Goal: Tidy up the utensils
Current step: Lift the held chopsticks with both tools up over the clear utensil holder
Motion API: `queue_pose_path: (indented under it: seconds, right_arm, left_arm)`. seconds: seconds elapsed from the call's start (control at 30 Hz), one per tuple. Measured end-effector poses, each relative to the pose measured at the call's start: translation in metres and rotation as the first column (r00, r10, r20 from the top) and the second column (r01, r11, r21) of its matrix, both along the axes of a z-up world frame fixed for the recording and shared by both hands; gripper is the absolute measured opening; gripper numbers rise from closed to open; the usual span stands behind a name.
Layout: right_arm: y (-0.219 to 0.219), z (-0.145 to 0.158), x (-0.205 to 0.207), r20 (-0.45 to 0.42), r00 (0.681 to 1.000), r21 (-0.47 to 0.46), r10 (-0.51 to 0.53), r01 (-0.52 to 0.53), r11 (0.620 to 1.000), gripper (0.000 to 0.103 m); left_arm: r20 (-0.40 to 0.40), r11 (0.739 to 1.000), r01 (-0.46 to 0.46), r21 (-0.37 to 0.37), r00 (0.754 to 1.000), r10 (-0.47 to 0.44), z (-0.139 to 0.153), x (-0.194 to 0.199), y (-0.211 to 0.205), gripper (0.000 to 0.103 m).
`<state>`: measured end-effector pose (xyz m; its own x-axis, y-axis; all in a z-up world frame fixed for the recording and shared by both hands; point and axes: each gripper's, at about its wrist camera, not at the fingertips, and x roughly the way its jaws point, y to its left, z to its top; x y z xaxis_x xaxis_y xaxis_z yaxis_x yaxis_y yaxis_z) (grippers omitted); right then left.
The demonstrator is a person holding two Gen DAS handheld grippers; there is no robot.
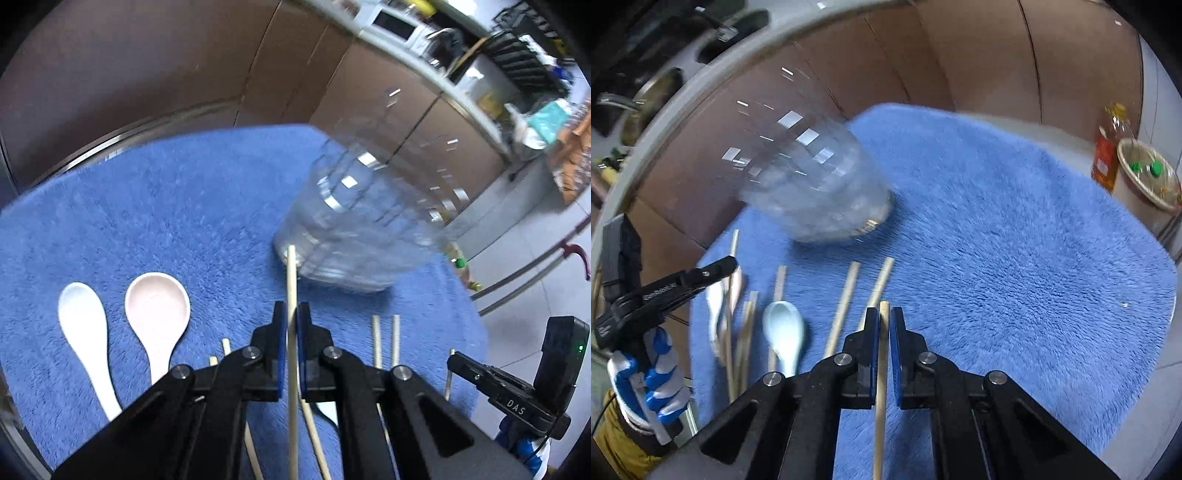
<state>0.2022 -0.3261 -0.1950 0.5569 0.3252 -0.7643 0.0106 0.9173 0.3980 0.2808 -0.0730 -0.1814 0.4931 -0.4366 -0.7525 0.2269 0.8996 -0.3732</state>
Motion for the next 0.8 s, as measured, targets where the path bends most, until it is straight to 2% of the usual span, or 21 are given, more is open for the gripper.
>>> queue_pose_path:
  seconds: [0.2,0.4,0.6,0.7,0.8]
  right_arm:
    - [0.014,0.044,-0.041,0.175,0.984,-0.043,0.024,-0.016,0.999,0.006]
    - [0.031,0.091,-0.062,0.337,0.94,-0.074,0.057,-0.033,0.997,0.006]
    - [0.051,0.139,-0.051,0.475,0.875,-0.106,0.092,-0.047,0.993,0.006]
    - [0.055,0.163,-0.037,0.541,0.837,-0.099,0.086,-0.039,0.994,0.006]
    - [0.056,0.187,-0.023,0.607,0.792,-0.091,0.071,-0.02,0.996,0.006]
  left_arm:
    - [0.134,0.998,0.025,-0.054,0.991,-0.017,0.04,-0.037,0.011,0.004]
    - [0.245,0.994,0.024,-0.105,0.969,0.003,0.084,-0.054,0.033,0.004]
    - [0.332,0.991,0.008,-0.132,0.943,0.037,0.125,-0.043,0.027,0.004]
    - [0.391,0.985,0.002,-0.173,0.918,0.067,0.154,-0.032,0.023,0.004]
    - [0.458,0.978,-0.019,-0.207,0.882,0.115,0.177,-0.015,0.014,0.004]
